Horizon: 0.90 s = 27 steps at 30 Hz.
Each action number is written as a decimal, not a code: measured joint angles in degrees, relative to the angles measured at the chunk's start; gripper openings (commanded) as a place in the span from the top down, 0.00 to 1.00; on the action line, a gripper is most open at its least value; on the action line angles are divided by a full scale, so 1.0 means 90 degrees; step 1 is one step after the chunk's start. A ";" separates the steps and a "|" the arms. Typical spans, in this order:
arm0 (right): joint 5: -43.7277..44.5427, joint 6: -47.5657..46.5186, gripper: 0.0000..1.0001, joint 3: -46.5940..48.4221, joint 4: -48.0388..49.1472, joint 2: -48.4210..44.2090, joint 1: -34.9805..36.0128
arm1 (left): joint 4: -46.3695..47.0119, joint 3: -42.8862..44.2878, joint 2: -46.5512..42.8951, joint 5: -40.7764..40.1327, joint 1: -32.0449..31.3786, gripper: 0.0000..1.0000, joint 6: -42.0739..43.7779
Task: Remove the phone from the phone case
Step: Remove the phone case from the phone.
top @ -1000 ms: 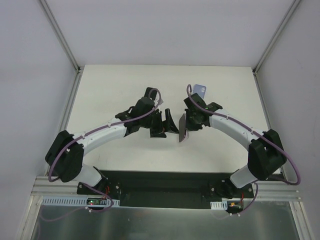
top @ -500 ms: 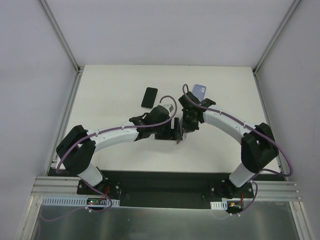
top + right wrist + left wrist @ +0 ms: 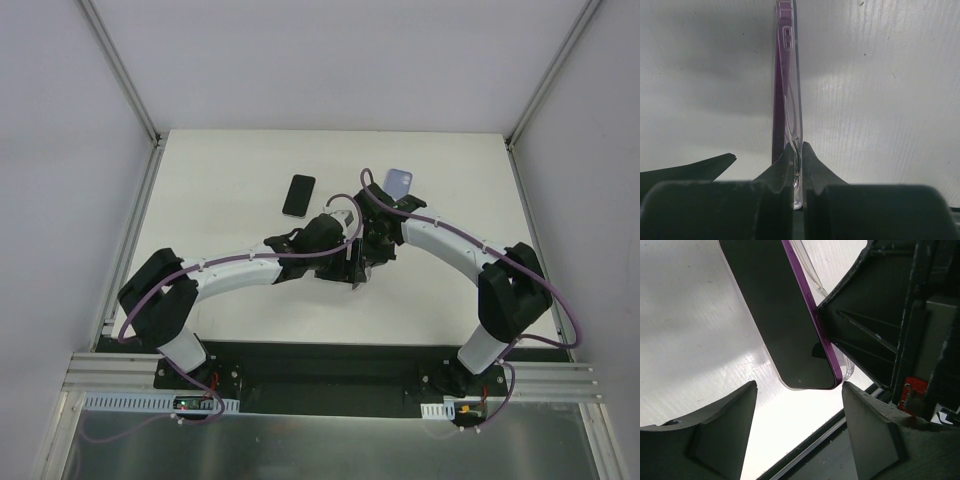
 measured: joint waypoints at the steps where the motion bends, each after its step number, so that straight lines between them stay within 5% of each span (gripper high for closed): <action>1: -0.0002 0.0000 0.99 0.0000 0.0000 0.0000 0.0000 | 0.0007 0.0000 0.0000 -0.0007 0.0000 0.35 0.0002; 12: 0.0044 -0.0044 0.99 0.0000 0.0017 0.0002 0.0041 | 0.0087 0.0034 0.0000 -0.0529 -0.0255 0.54 0.0136; 27: -0.0010 -0.0204 0.99 -0.0440 0.0607 -0.0216 0.0049 | -0.0053 -0.0007 -0.0007 -0.1450 -0.0491 0.59 0.0012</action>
